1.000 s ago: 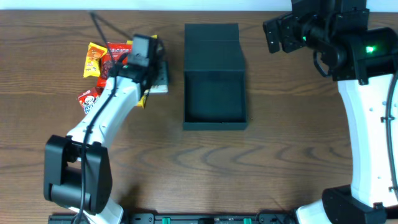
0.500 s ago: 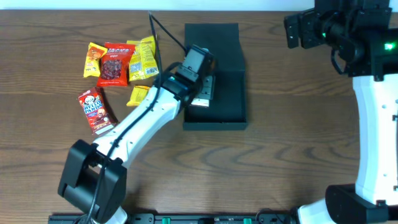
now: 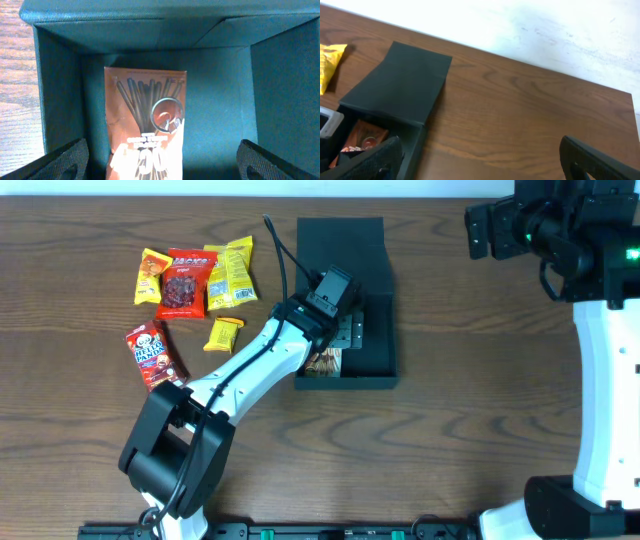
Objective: Pack container
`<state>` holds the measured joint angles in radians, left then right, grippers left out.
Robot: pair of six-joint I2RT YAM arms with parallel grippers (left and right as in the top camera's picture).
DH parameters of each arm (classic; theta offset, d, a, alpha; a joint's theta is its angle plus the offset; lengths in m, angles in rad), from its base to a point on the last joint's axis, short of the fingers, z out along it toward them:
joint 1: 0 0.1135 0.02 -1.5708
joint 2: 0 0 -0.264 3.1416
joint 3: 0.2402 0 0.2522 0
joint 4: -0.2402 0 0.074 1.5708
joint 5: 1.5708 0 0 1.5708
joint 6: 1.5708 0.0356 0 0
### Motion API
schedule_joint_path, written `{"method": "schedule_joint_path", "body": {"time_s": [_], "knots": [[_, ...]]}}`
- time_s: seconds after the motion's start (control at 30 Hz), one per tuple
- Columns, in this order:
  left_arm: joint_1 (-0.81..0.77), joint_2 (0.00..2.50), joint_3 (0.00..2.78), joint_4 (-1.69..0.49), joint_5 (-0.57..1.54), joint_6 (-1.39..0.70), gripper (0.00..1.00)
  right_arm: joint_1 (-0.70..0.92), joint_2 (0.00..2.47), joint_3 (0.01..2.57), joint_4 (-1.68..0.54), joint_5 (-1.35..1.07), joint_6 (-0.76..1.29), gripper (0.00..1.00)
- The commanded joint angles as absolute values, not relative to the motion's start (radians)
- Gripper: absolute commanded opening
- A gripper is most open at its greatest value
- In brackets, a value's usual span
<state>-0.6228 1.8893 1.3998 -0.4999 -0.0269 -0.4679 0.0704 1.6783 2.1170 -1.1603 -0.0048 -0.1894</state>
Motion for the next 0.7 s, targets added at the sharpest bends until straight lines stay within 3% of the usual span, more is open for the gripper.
{"method": "schedule_joint_path", "body": {"time_s": [0.0, 0.1, 0.13, 0.23, 0.27, 0.3, 0.47, 0.67], "knots": [[-0.622, 1.867, 1.469, -0.506, -0.037, -0.474, 0.96, 0.065, 1.675, 2.114, -1.171, -0.01, -0.2, 0.99], [-0.602, 1.829, 1.532, -0.537, -0.127, -0.451, 0.96, 0.065, 1.675, 2.08, -1.171, -0.068, -0.199, 0.97], [-0.587, 1.813, 1.553, -0.56, -0.181, -0.451, 0.96, 0.066, 1.675, 2.06, -1.171, -0.108, -0.199, 0.89], [-0.515, 1.75, 1.588, -0.606, -0.266, -0.452, 0.97, 0.067, 1.675, 1.99, -1.162, -0.265, -0.199, 0.24], [-0.48, 1.726, 1.588, -0.607, -0.265, -0.452, 0.97, 0.071, 1.676, 1.957, -1.155, -0.321, -0.199, 0.08], [-0.448, 1.708, 1.588, -0.609, -0.265, -0.453, 0.97, 0.076, 1.677, 1.926, -1.145, -0.361, -0.199, 0.02], [-0.263, 1.663, 1.588, -0.634, -0.249, -0.449, 0.95, 0.15, 1.697, 1.708, -1.02, -0.483, -0.147, 0.02], [-0.099, 1.664, 1.587, -0.684, -0.144, -0.448, 0.95, 0.308, 1.811, 1.584, -0.915, -0.363, 0.049, 0.02]]}}
